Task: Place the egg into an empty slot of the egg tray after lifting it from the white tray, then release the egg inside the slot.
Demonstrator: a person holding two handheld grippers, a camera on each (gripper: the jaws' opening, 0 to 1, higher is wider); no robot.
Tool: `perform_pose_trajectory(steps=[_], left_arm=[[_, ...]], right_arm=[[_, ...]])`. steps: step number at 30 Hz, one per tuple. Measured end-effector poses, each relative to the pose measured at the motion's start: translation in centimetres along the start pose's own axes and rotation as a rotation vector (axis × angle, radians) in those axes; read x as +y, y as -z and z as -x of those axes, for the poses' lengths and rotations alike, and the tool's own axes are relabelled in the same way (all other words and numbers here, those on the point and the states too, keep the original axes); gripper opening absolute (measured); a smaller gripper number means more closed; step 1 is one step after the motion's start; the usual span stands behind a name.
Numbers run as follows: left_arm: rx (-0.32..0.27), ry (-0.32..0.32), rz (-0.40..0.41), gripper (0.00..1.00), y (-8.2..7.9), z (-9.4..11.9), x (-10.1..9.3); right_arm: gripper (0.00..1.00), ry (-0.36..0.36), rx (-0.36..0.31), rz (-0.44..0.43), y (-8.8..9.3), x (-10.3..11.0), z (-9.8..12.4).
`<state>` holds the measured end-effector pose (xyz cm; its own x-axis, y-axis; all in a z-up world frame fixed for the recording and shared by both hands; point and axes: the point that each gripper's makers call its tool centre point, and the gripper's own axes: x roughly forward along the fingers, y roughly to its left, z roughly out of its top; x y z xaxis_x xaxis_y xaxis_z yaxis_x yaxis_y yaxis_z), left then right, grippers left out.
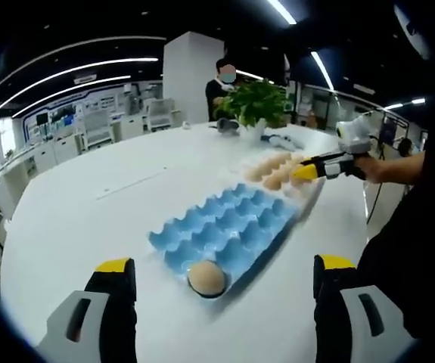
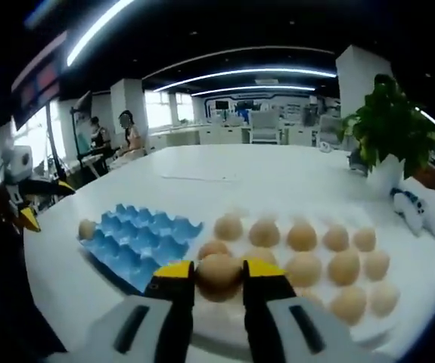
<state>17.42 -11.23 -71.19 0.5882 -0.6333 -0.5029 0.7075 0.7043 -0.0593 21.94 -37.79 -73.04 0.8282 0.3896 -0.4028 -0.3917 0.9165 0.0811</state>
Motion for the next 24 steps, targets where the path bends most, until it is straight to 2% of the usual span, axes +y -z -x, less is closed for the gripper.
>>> perform_pose_trajectory(steps=[6,24], left_arm=[[0.005,0.008,-0.014,0.99,0.1,-0.1,-0.1],[0.015,0.016,-0.042,0.97,0.1,-0.3,0.0]], right_arm=[[0.24,-0.075,-0.018,0.012,-1.1,2.8,-0.8],[0.24,-0.288,-0.008,0.062,-1.7,10.4,-3.4]])
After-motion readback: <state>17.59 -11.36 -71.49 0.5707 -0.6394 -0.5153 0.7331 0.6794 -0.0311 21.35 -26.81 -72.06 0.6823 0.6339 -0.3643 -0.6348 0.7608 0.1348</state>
